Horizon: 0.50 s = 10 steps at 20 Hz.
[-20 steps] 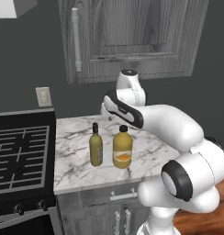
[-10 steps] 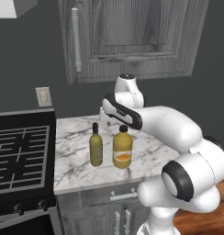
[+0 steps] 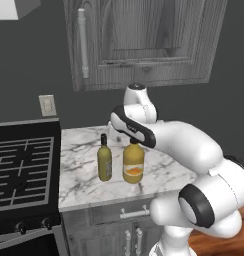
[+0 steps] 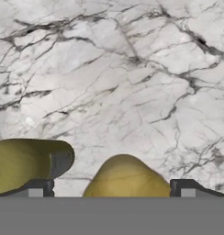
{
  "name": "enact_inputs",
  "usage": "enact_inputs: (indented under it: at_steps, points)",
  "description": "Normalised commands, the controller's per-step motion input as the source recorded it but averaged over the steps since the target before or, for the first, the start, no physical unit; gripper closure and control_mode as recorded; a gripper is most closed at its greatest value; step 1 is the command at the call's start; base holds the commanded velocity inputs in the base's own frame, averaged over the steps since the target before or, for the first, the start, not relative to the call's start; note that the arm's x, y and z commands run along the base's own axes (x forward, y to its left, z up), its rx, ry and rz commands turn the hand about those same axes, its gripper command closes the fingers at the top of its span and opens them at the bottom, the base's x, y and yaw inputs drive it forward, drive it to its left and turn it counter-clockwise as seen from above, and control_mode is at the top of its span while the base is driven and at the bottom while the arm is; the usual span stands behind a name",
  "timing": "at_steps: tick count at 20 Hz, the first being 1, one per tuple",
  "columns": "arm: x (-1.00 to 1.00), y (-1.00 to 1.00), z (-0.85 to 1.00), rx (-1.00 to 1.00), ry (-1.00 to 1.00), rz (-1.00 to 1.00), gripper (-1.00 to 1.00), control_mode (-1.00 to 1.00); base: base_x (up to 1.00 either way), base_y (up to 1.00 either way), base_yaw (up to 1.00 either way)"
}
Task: There is a wine glass and glass cup on the dining counter. Place the wine bottle next to the wine glass and the juice bottle next to the glass cup.
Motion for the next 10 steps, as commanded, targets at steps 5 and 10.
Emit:
enact_inputs:
  at_steps: [5, 10]
  points:
    - [-0.05, -0.13, -0.09, -0.06, 0.01, 0.00, -1.00, -1.00, 0.00, 0.00, 0.00]
    - [-0.02, -0.15, -0.04, -0.01, 0.04, 0.00, -1.00, -1.00, 0.00, 0.00, 0.00]
